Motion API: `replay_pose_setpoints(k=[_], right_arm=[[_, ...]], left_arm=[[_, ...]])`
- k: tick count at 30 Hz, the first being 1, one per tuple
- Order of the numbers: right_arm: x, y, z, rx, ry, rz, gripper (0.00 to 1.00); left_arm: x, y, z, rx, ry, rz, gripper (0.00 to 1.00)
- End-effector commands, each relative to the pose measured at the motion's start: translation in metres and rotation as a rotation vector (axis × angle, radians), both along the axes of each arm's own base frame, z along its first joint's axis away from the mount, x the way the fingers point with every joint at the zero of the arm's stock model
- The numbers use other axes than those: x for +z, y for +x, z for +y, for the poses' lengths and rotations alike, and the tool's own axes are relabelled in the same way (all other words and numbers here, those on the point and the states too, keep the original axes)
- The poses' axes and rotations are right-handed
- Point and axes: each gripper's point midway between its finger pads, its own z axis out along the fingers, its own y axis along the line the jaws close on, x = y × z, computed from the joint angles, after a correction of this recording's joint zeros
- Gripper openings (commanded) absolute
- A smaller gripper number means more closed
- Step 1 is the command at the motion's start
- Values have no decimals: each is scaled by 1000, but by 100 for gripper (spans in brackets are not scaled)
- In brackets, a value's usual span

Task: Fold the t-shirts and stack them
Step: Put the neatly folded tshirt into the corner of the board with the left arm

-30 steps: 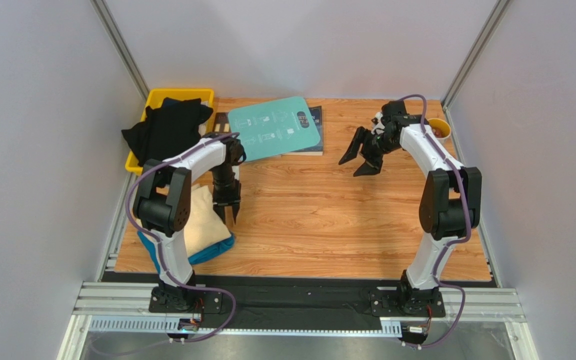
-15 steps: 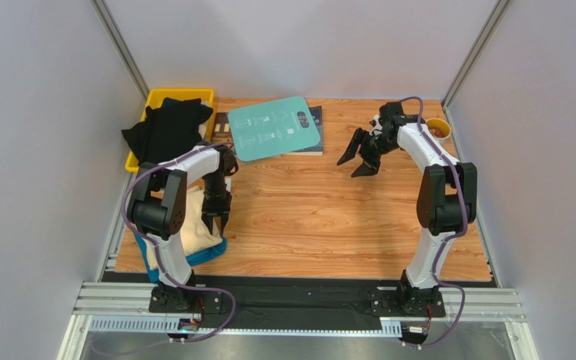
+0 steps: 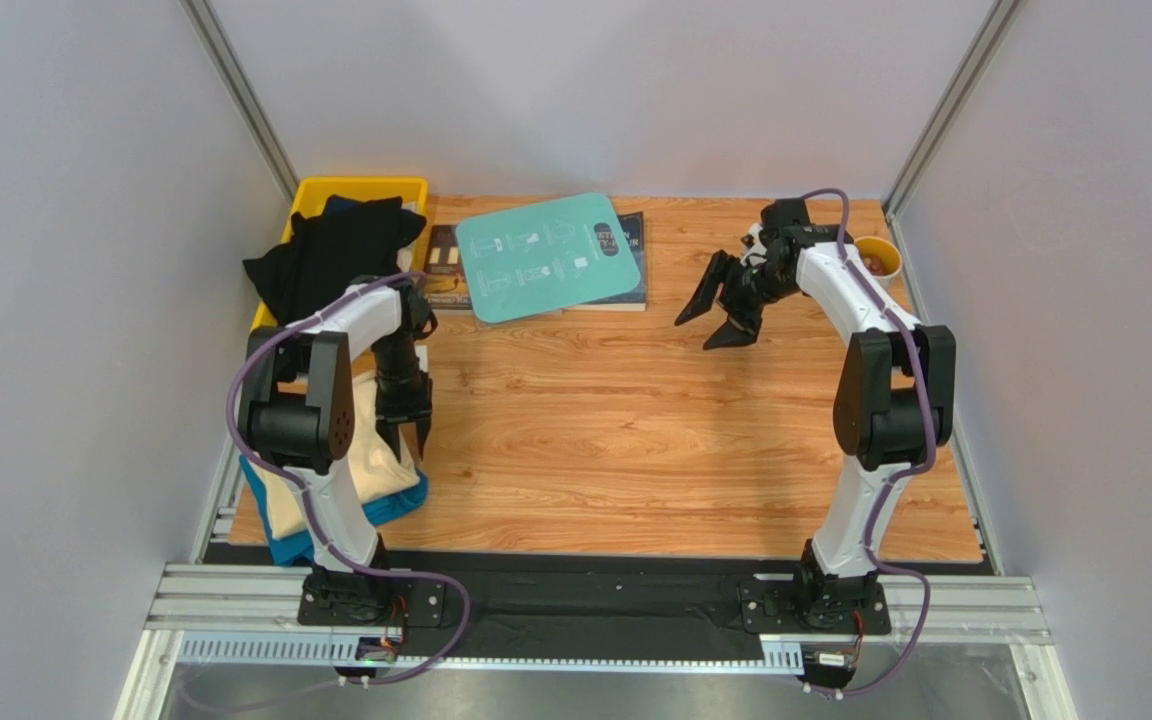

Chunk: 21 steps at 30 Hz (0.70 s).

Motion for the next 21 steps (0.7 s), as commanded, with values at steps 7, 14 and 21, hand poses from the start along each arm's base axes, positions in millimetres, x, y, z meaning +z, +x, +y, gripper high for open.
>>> replay_pose_setpoints(k=[7,14,21], right_arm=[[2,7,0,1,5,-14,66],[13,11,16,89,-27,-94,66],[8,3,49,147,8,-79,66]], left_arm=[[62,92,-48,-17,-233,-416,51],[106,172,-129,28,-442,-640,51],[122,183,-217,29,-718,-643,52]])
